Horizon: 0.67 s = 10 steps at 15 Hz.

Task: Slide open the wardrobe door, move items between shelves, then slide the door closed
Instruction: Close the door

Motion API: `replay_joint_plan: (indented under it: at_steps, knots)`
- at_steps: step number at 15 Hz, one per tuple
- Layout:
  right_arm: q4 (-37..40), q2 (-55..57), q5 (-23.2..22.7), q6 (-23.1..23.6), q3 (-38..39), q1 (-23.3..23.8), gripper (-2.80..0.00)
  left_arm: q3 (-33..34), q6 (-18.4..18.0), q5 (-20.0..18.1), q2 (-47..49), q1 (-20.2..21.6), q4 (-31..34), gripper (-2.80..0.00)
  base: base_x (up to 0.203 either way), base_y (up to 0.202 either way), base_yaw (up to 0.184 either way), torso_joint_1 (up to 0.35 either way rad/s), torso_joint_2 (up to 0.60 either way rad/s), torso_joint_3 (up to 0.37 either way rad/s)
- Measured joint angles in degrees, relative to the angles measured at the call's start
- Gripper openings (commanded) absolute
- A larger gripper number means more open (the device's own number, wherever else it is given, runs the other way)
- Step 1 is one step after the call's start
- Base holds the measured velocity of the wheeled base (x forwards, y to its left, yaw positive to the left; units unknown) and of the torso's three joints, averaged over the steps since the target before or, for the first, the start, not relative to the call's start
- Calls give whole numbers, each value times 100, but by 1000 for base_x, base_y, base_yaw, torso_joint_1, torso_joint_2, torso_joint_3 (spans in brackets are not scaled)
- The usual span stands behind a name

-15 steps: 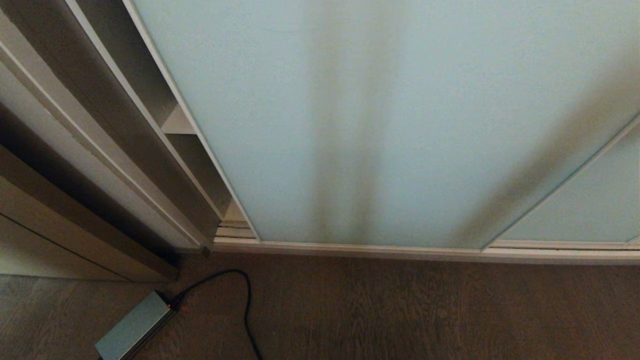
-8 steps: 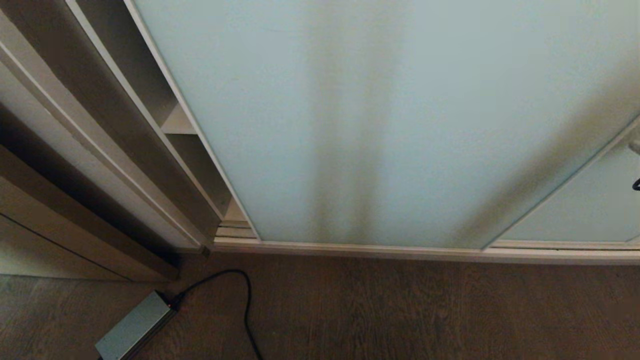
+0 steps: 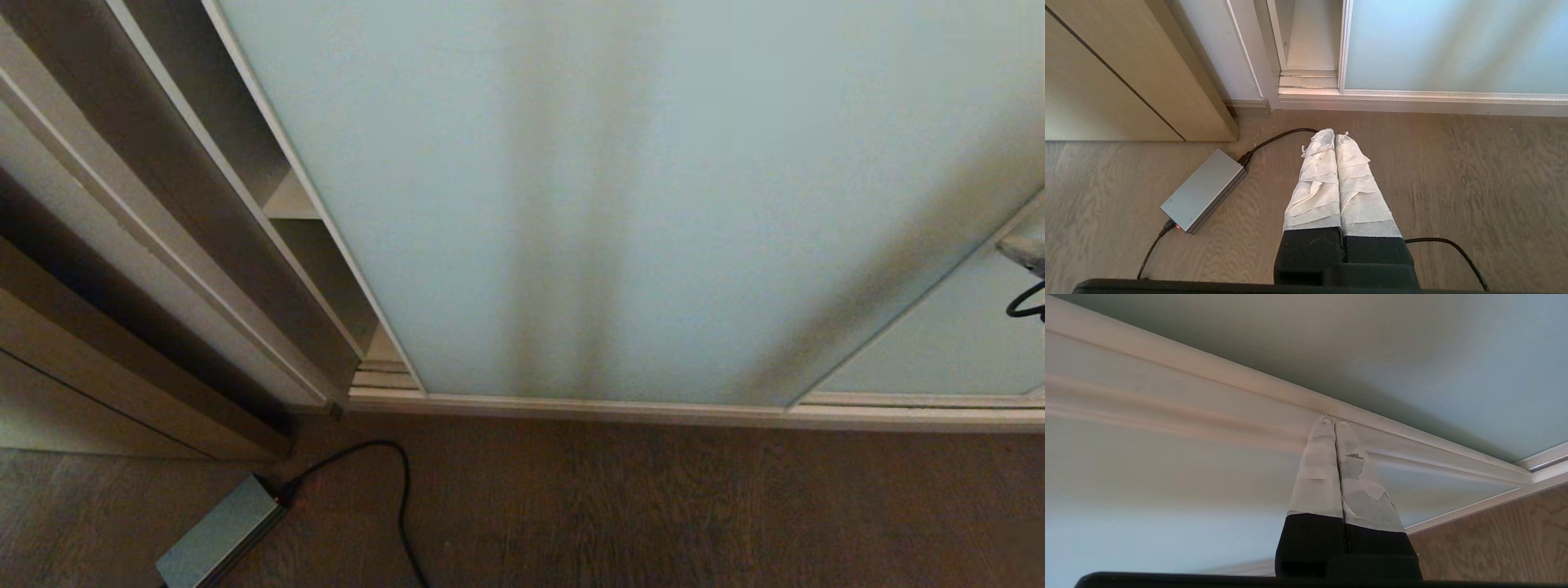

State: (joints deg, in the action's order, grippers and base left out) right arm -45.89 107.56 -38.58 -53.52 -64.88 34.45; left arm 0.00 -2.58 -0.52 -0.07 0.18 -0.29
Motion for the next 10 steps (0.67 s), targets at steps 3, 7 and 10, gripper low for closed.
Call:
replay_joint_plan:
  at_steps: [3, 7, 10]
  knots:
    - [0, 21, 11, 5, 0, -17, -280, 0, 0, 0, 0, -2, 0, -280, 0, 0, 0, 0, 0, 0]
    - [-6, 73, 6, 11, -13, -22, -280, 0, 1, 0, 0, -2, 0, -280, 0, 0, 0, 0, 0, 0]
    - [-22, 37, 28, 16, 111, -154, -280, 0, -2, 0, 0, -2, 0, -280, 0, 0, 0, 0, 0, 0]
